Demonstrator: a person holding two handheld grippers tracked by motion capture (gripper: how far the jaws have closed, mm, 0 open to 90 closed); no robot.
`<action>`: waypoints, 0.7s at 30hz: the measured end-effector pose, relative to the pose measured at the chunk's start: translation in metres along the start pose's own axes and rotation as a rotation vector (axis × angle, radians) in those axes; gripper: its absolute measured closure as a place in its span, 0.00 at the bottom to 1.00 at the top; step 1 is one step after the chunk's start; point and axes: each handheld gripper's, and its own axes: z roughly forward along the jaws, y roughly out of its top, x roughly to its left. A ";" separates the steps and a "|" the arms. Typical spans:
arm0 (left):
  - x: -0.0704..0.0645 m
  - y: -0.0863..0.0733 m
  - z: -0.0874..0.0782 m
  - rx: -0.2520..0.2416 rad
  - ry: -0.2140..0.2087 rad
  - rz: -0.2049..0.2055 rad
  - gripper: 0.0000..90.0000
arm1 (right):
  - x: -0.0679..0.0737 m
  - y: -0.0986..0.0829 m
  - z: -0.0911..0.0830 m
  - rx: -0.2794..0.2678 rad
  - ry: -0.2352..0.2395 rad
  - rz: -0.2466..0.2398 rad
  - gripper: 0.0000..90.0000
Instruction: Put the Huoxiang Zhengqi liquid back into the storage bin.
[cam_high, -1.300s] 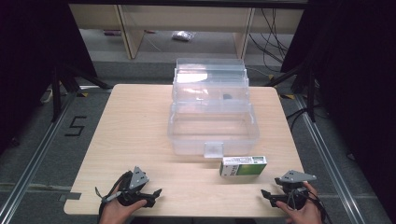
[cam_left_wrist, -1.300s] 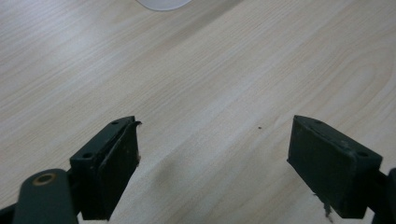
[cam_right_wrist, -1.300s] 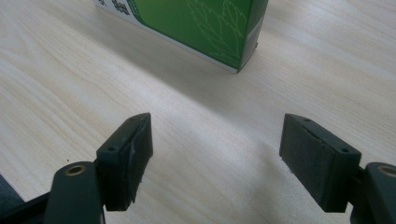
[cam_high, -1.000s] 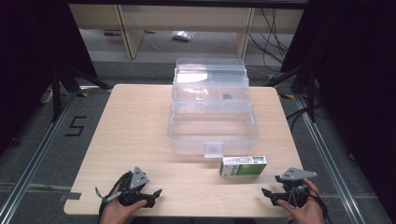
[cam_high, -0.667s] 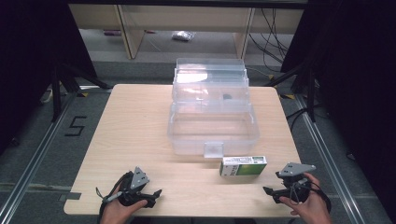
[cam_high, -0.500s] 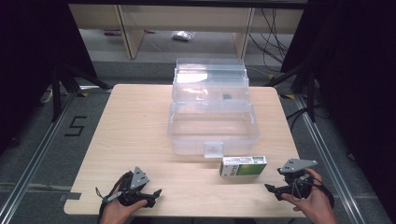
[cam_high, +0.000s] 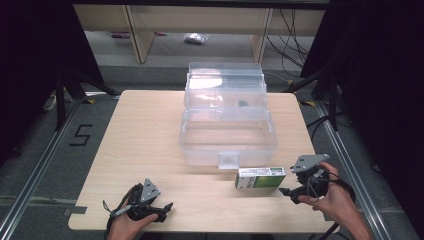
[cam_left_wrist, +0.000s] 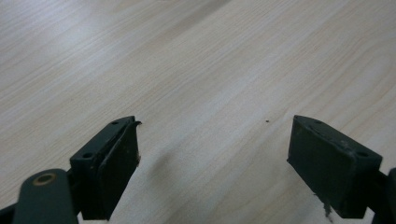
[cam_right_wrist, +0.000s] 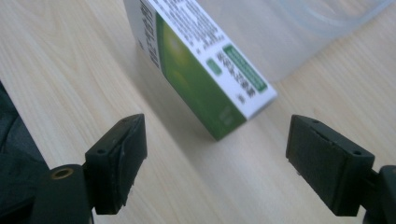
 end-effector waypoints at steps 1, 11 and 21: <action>0.000 0.000 0.001 0.001 -0.003 0.001 0.18 | 0.000 0.005 0.001 0.004 0.007 -0.012 0.24; 0.000 0.000 0.000 -0.002 -0.001 0.002 0.17 | 0.000 0.046 0.011 0.086 0.044 -0.149 0.24; 0.003 0.001 -0.002 0.017 0.005 0.031 0.18 | 0.000 0.072 0.038 0.169 0.092 -0.244 0.25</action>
